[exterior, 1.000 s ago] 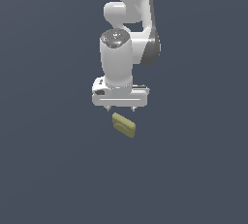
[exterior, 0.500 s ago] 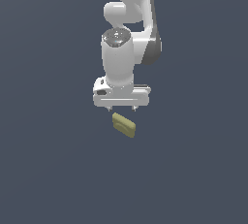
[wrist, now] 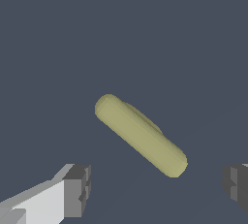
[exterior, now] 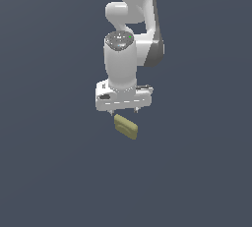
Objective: Pick up the object and move it to a goal position.
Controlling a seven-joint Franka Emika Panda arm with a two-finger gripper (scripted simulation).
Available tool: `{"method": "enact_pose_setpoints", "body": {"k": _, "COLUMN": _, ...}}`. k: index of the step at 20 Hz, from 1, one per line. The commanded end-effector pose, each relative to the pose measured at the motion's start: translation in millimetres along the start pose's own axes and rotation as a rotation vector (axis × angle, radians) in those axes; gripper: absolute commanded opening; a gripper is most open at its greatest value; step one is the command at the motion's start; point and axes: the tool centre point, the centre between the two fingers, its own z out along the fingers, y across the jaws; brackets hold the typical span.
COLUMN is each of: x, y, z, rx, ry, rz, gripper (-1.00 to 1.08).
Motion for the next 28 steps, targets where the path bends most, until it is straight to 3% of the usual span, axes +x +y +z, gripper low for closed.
{"method": "enact_pose_setpoints", "body": {"k": 1, "x": 1, "y": 0, "z": 2, "rx": -0.002, "ry": -0.004, "rz": -0.052, "gripper": 1.0}}
{"method": "enact_pose_setpoints", "body": {"k": 28, "x": 11, "y": -2, "z": 29, "rx": -0.002, "ry": -0.054, "rz": -0.776, "gripper": 1.0}}
